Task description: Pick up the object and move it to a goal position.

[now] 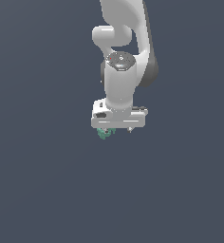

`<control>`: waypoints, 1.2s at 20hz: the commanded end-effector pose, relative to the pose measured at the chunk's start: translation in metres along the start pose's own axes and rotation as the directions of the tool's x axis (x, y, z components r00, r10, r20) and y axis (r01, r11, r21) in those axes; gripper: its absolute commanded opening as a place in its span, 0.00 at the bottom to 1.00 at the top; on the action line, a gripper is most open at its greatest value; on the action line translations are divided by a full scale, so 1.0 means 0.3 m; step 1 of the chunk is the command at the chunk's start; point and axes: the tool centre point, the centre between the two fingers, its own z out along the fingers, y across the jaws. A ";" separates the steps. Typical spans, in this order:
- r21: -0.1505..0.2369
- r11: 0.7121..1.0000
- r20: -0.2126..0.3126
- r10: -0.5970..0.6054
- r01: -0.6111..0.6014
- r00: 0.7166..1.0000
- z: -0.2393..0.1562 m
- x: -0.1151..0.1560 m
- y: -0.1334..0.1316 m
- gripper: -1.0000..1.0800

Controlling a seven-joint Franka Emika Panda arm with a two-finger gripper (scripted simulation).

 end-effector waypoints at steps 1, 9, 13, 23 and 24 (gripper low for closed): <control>0.000 1.000 0.000 0.000 0.000 1.000 0.000 0.000 0.000 0.96; -0.012 1.000 -0.037 0.020 -0.020 0.999 -0.047 0.032 0.095 0.96; -0.014 1.000 -0.043 0.025 -0.026 0.999 -0.055 0.036 0.112 0.96; -0.012 0.999 -0.040 0.047 -0.048 0.998 -0.046 0.027 0.110 0.96; -0.012 0.998 -0.039 0.056 -0.057 0.998 -0.043 0.023 0.110 0.96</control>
